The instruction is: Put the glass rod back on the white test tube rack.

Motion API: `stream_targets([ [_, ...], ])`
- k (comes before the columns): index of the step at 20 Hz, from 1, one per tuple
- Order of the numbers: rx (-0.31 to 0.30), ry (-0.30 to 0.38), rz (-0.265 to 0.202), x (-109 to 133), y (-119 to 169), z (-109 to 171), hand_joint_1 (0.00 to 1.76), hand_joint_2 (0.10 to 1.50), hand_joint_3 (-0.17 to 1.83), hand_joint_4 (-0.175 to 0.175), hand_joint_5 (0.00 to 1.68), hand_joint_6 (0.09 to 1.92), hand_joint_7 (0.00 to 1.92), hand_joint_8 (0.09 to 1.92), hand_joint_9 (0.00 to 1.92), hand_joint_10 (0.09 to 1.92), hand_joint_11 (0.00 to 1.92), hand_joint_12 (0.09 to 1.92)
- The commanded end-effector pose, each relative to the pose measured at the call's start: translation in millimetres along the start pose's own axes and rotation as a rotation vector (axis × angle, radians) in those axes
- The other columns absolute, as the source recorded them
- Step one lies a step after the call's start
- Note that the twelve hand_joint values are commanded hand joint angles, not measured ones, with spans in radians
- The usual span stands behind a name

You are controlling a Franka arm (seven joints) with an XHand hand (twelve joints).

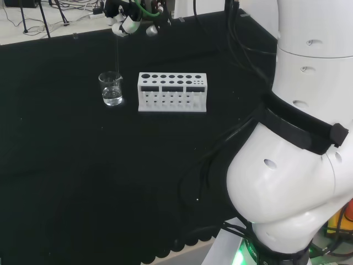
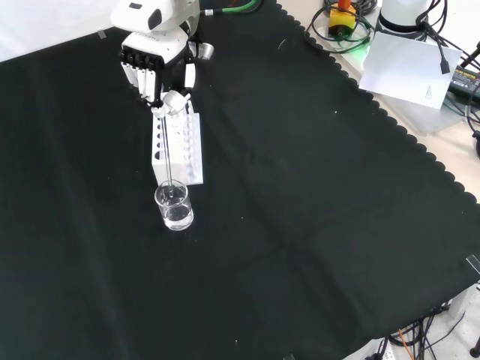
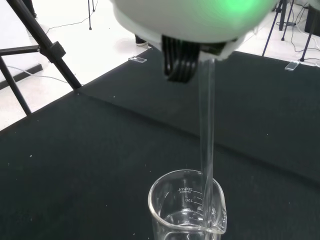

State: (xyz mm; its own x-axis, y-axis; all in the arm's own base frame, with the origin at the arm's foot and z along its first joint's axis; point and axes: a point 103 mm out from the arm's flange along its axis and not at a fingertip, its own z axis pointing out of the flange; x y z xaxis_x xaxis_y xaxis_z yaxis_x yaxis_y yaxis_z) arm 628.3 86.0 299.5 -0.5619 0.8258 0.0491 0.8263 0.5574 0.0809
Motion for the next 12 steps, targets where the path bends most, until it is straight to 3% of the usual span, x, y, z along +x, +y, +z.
stream_targets([
  [1, -0.017, 0.01, 0.014, 0.0, -2.4, -8.7, 1.33, 0.59, 0.79, -0.175, 1.22, 0.56, 1.34, 0.89, 1.89, 0.41, 1.74, 0.78],
  [6, -0.026, 0.012, 0.03, 3.1, -1.3, -27.4, 1.33, 0.59, 0.79, -0.175, 1.22, 0.56, 1.34, 0.89, 1.89, 0.41, 1.74, 0.78],
  [12, -0.042, 0.004, 0.083, -0.2, -12.2, -56.2, 1.33, 0.59, 0.79, -0.175, 1.22, 0.56, 1.34, 0.89, 1.89, 0.41, 1.74, 0.78],
])
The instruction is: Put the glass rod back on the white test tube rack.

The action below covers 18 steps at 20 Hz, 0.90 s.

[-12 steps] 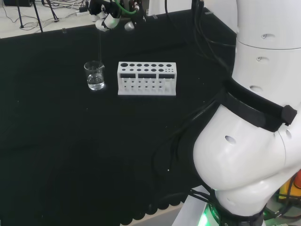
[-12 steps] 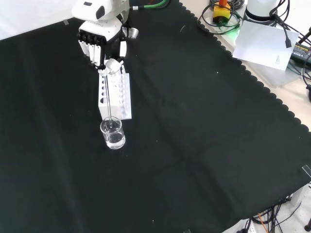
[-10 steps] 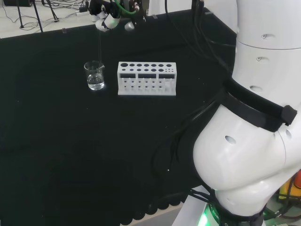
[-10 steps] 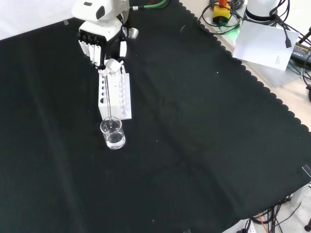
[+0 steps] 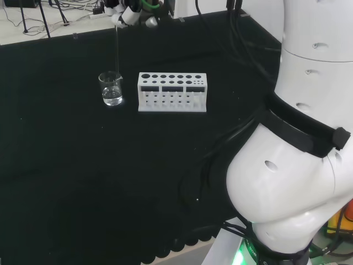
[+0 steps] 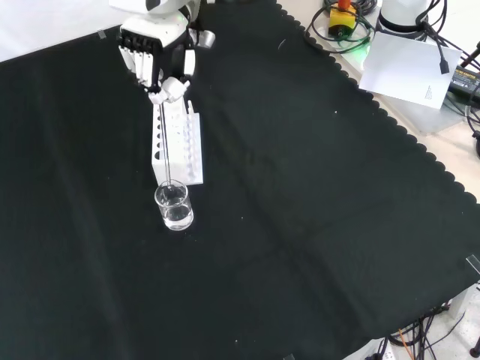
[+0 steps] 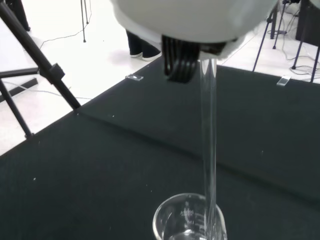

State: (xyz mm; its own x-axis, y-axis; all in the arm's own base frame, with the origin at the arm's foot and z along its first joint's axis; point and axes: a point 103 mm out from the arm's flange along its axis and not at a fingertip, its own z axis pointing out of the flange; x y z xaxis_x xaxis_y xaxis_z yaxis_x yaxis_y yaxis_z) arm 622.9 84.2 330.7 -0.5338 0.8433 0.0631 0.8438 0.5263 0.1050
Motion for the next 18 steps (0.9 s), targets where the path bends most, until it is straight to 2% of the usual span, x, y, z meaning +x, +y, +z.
stream_targets([
  [1, -0.021, -0.006, 0.06, -5.2, -10.8, -29.9, 1.33, 0.59, 0.79, -0.175, 1.22, 0.56, 1.34, 0.89, 1.9, 0.41, 1.74, 0.78],
  [8, -0.044, -0.029, 0.127, -26.1, -31.9, -55.4, 1.33, 0.59, 0.79, -0.175, 1.22, 0.56, 1.34, 0.89, 1.9, 0.41, 1.74, 0.78],
  [18, -0.051, -0.043, 0.257, -72.7, -70.1, -64.3, 1.33, 0.59, 0.79, -0.175, 1.22, 0.56, 1.34, 0.89, 1.9, 0.4, 1.74, 0.78],
])
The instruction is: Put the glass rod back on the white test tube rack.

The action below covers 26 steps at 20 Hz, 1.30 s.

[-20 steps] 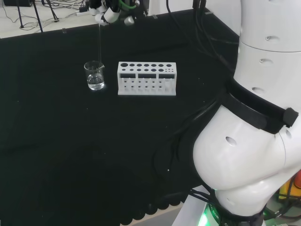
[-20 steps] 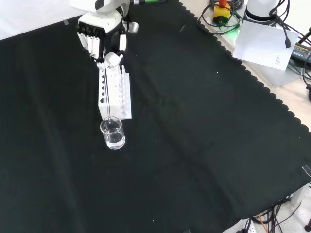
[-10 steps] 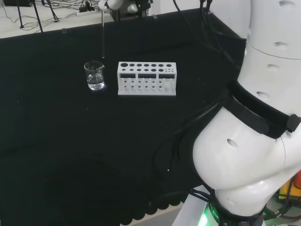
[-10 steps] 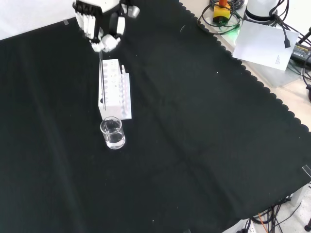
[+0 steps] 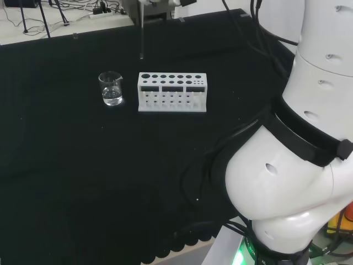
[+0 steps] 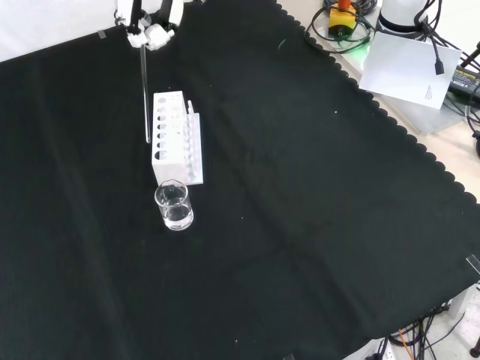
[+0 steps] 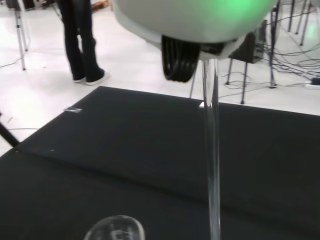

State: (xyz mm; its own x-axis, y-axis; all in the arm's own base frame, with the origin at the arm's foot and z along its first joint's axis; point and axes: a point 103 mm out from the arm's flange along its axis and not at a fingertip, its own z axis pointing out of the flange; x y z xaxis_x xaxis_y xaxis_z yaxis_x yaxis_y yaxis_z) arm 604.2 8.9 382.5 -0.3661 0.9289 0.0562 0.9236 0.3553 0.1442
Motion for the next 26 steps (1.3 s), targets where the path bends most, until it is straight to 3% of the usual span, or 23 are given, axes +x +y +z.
stream_targets([
  [1, 0.007, -0.027, 0.087, -30.5, -19.7, -2.5, 1.33, 0.59, 0.79, -0.175, 1.22, 0.56, 1.34, 0.89, 1.9, 0.4, 1.74, 0.78],
  [14, -0.011, -0.062, 0.179, -72.9, -55.2, -25.0, 1.33, 0.59, 0.8, -0.175, 1.22, 0.55, 1.34, 0.88, 1.9, 0.4, 1.74, 0.78],
  [26, -0.035, -0.085, 0.185, -72.9, -98.9, -49.1, 1.33, 0.58, 0.8, -0.175, 1.23, 0.55, 1.34, 0.88, 1.9, 0.4, 1.74, 0.78],
])
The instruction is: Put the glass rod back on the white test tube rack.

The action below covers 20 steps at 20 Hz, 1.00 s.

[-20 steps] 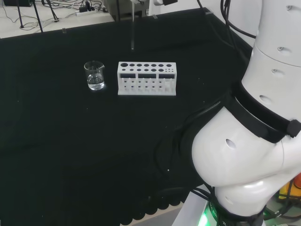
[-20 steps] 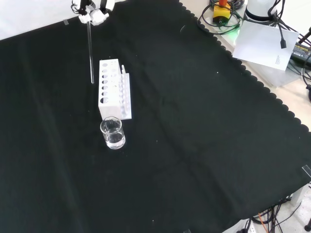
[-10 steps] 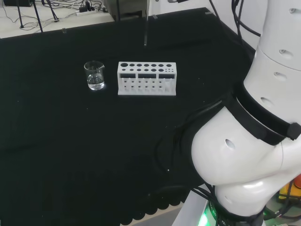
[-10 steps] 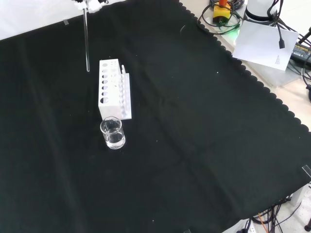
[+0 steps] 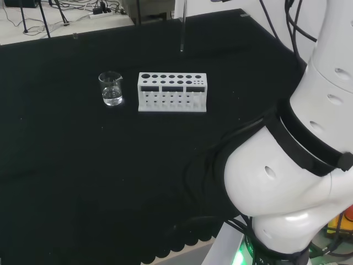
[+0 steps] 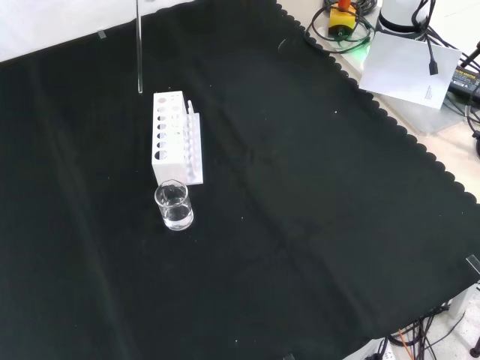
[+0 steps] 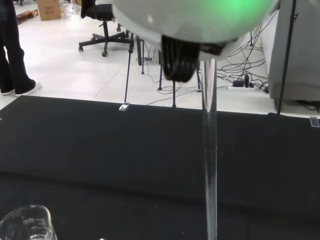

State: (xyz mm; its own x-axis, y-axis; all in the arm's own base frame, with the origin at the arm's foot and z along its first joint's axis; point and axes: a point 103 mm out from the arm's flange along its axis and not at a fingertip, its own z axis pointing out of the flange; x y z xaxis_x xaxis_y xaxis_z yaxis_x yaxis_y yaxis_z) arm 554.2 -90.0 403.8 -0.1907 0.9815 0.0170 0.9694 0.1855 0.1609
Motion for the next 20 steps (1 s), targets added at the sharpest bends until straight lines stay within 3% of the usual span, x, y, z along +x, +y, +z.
stream_targets([
  [1, -0.015, -0.018, 0.011, -5.2, -22.4, -14.1, 1.33, 0.58, 0.8, -0.175, 1.23, 0.55, 1.34, 0.88, 1.9, 0.4, 1.74, 0.78],
  [8, -0.006, -0.029, 0.002, 5.6, -25.6, -12.3, 1.33, 0.58, 0.8, -0.175, 1.23, 0.55, 1.35, 0.88, 1.9, 0.4, 1.75, 0.78],
  [10, -0.037, 0.009, -0.009, 9.8, -38.7, -16.3, 1.33, 0.58, 0.8, -0.175, 1.23, 0.55, 1.35, 0.88, 1.9, 0.4, 1.75, 0.78],
  [14, -0.036, 0.007, -0.017, 16.8, -52.0, -15.6, 1.33, 0.58, 0.81, -0.175, 1.23, 0.55, 1.35, 0.88, 1.9, 0.4, 1.75, 0.78],
  [20, 0.014, -0.01, -0.042, 34.0, -61.3, -7.2, 1.33, 0.58, 0.81, -0.175, 1.23, 0.55, 1.35, 0.88, 1.9, 0.4, 1.75, 0.78],
])
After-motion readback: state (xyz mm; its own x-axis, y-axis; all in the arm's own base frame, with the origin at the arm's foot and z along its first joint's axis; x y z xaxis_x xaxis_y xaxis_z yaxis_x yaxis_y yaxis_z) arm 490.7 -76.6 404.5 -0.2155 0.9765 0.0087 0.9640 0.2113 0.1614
